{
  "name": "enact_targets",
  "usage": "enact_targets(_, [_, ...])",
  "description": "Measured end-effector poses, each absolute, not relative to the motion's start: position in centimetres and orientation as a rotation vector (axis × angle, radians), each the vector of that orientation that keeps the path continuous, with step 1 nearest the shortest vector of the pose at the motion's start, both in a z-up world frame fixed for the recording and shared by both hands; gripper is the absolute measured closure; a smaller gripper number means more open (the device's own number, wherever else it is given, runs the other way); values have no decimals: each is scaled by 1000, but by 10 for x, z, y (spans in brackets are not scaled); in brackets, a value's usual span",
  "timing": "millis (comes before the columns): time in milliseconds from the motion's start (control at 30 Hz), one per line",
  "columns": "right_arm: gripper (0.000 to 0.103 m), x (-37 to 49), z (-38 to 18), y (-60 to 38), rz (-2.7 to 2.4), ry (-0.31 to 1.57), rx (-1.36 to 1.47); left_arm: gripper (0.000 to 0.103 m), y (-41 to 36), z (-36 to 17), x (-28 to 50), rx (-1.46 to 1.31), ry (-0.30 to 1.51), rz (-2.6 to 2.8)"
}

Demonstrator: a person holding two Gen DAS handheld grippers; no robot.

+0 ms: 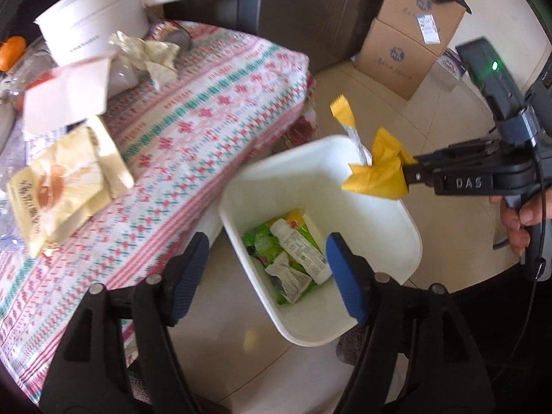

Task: Collect trash
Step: 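Drop the white bottle and yellow packet into the bin, opening both grippers, then move both tools back over the table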

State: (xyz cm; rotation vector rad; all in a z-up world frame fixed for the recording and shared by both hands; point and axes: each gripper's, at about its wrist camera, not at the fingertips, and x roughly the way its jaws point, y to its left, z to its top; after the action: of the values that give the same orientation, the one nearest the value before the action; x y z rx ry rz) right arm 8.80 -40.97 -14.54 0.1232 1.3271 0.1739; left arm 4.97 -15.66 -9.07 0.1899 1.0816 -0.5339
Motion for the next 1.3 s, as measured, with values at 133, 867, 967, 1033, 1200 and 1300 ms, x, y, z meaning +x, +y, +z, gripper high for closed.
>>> enact_targets(133, [52,87,-140,-397,206,1325,103,23,-139,-73,48,166,1019,-466])
enact_targets(867, [0,28,57,-300,202,407,-9,1,3,34,23,-33,539,69])
enact_targets(967, [0,32,62,-290,218,399,-9,1,11,38,20,-49,524,58])
enact_targets(1033, [0,35,62,-283,227,411,-6,1,15,40,20,-58,523,54])
enact_targets(1200, [0,43,58,-271,211,397,18,1,19,41,19,-80,512,4])
enact_targets(1300, [0,41,58,-266,201,364,-24,1,16,41,21,-45,509,0])
